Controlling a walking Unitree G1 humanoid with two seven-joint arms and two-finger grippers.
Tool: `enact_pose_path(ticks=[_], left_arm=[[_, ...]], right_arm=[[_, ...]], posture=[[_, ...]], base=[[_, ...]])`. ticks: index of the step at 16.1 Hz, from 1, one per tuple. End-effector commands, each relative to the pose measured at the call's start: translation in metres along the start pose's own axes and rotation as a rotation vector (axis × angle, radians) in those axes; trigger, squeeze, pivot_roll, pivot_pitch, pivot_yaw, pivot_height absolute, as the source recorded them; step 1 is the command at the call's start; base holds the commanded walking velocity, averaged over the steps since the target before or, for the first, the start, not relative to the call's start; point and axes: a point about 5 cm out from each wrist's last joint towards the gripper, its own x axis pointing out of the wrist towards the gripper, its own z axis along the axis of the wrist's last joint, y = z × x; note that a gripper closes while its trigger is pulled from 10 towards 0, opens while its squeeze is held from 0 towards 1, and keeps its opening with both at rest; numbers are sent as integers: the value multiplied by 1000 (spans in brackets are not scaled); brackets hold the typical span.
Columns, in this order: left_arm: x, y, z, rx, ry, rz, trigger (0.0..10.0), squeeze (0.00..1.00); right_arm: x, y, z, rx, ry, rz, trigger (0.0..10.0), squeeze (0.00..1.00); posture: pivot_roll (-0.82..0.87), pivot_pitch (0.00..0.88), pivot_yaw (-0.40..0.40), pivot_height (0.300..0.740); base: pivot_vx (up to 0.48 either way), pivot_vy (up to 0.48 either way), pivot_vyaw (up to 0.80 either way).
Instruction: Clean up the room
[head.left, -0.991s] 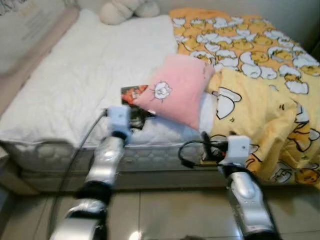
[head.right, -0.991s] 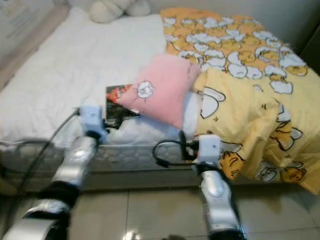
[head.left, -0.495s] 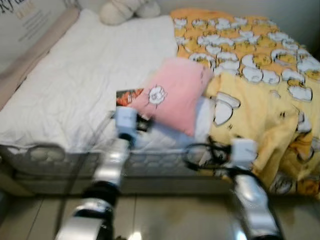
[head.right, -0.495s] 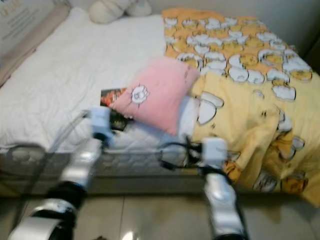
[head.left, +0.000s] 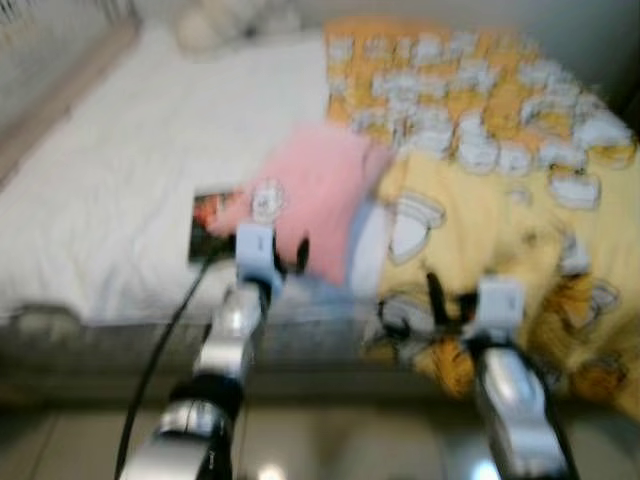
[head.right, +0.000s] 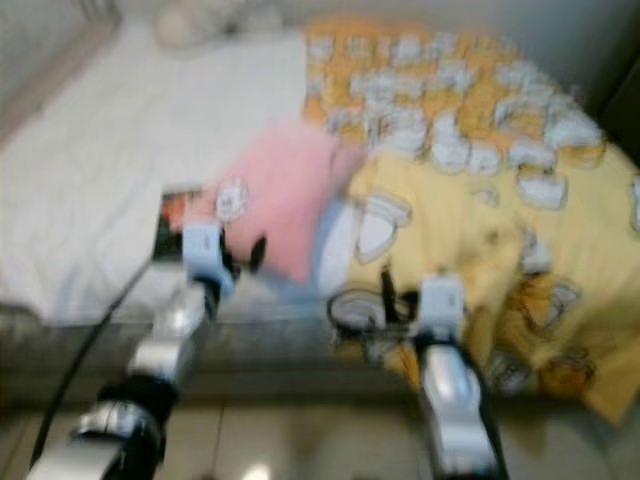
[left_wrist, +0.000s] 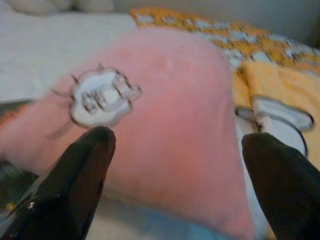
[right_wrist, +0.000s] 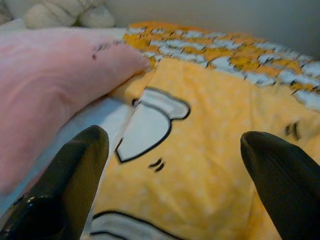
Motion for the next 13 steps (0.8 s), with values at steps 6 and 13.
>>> enact_pose_path(ticks=[6, 13], left_arm=[[6, 16, 11, 14, -14, 67, 10000, 0], [13, 23, 30, 68, -81, 75, 10000, 0]], right_arm=[[5, 9, 6, 13, -18, 44, 10000, 0], [10, 14, 20, 26, -55, 64, 10000, 0]], posture=[[-40, 0, -7, 740], [-54, 0, -1, 740]], base=[[469, 0, 0], [461, 0, 0]])
